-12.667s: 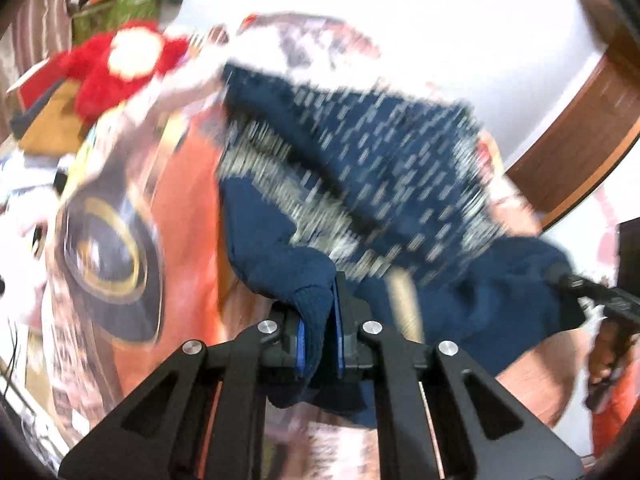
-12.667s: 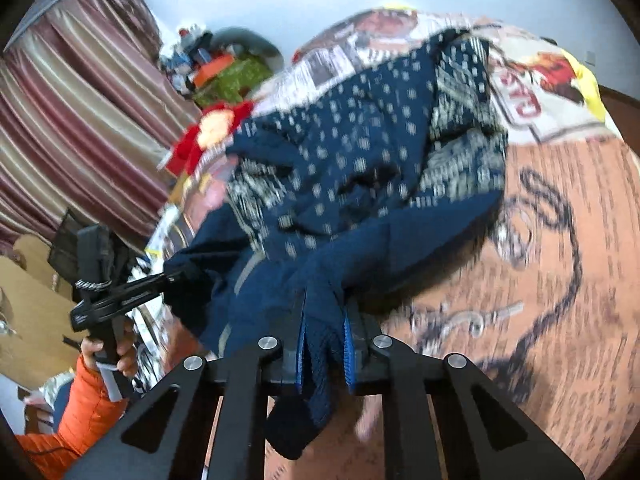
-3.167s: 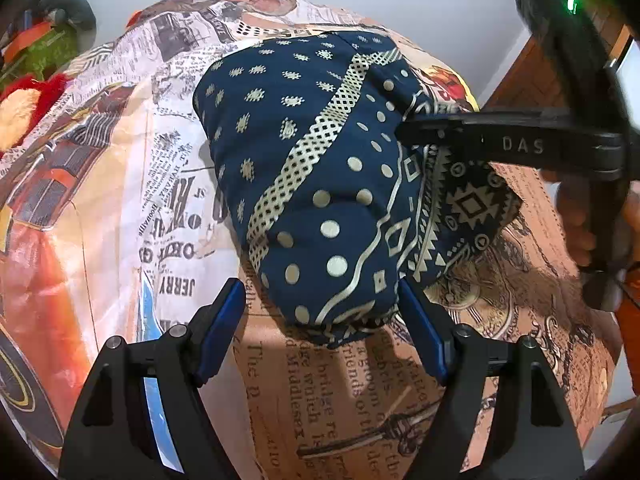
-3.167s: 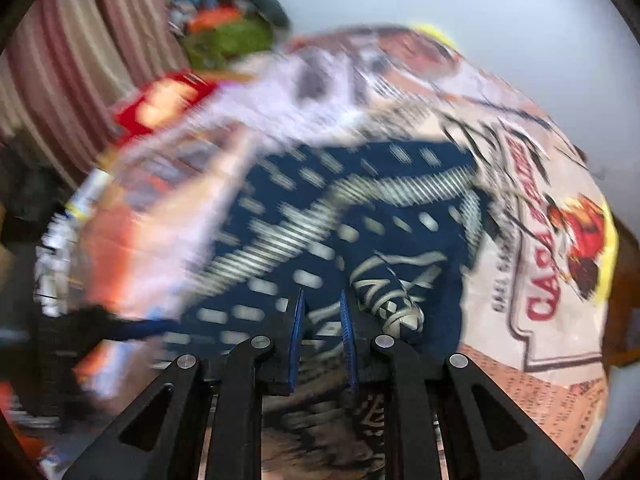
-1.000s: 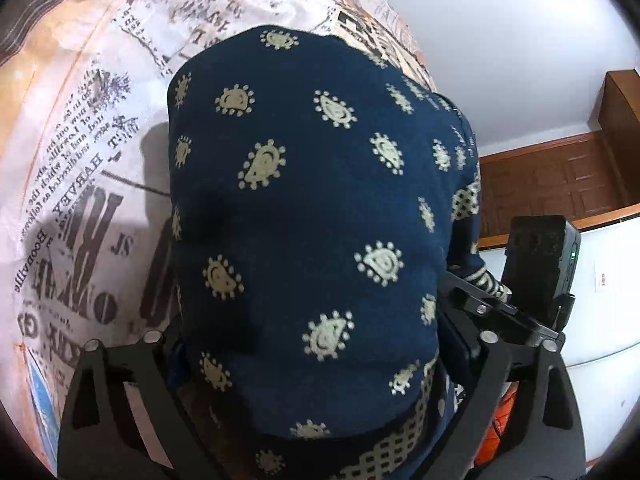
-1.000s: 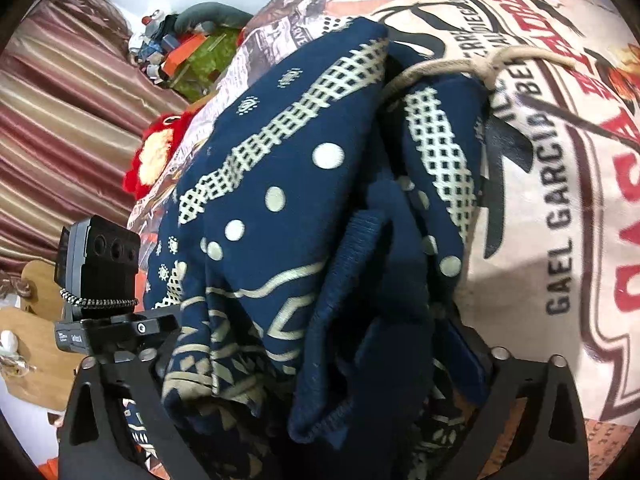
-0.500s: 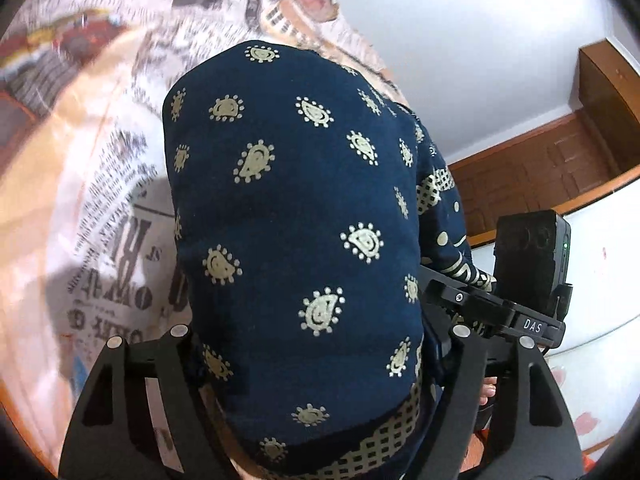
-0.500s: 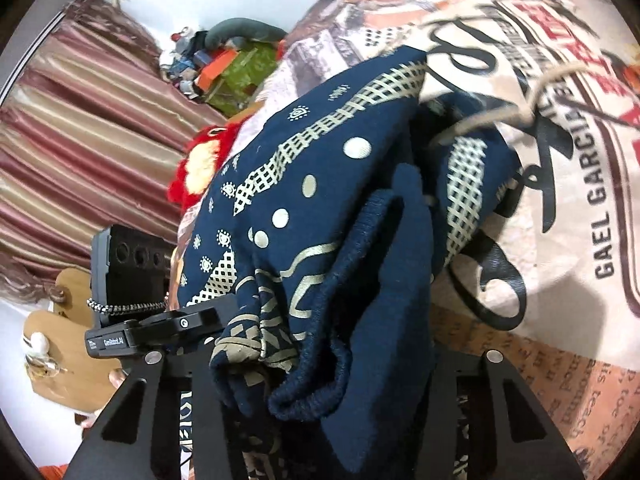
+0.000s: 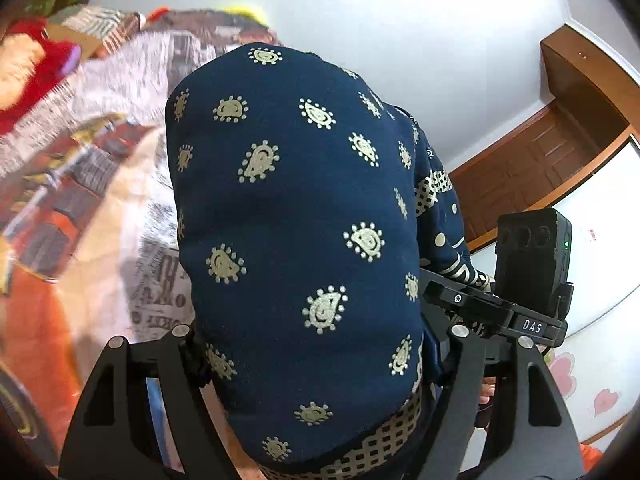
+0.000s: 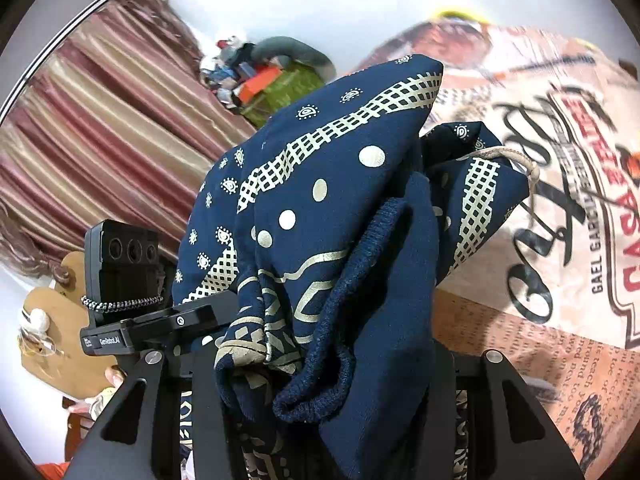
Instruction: Fold large clothes
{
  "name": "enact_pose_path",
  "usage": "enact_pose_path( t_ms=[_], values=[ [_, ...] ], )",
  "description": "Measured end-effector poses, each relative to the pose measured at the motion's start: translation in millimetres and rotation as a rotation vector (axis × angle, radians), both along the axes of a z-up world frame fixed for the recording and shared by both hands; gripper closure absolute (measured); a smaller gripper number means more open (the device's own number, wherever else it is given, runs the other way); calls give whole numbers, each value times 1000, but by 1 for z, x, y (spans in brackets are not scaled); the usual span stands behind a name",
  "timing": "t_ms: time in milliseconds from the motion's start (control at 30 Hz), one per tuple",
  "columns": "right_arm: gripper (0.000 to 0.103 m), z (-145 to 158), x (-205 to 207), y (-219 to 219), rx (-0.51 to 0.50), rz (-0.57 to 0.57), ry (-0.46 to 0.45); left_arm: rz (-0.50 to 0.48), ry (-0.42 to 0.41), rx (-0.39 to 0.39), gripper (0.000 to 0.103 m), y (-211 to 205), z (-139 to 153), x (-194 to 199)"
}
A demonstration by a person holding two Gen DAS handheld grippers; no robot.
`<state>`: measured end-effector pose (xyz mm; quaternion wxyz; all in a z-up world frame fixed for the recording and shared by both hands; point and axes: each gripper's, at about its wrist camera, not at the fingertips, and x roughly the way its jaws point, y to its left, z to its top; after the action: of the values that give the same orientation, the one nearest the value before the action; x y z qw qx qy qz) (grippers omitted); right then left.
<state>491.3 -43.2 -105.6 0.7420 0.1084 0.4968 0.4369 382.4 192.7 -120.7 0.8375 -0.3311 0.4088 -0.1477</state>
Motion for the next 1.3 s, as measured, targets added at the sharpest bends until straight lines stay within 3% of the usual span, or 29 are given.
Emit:
enact_pose_path(
  t_ms=[167, 333, 533, 867, 1067, 1200, 1300],
  values=[
    [59, 19, -25, 21, 13, 18, -28, 17, -2, 24, 28, 23, 12, -26],
    [59, 15, -48, 45, 27, 30, -14, 33, 33, 38, 28, 55, 5, -56],
    [59, -17, -61, 81, 0, 41, 60, 34, 122, 37, 28, 81, -34, -65],
    [59, -99, -48, 113, -95, 46, 211, 22, 239, 21, 28, 106, -114, -52],
    [58, -125, -42, 135, -182, 92, 201, -39, 234, 111, 27, 103, -126, -47],
    [49, -124, -45, 143, -230, 117, 160, -52, 236, 137, 25, 103, -125, -46],
    [37, -122, -48, 143, -261, 119, 139, -43, 243, 175, 24, 104, -118, -45]
  ],
)
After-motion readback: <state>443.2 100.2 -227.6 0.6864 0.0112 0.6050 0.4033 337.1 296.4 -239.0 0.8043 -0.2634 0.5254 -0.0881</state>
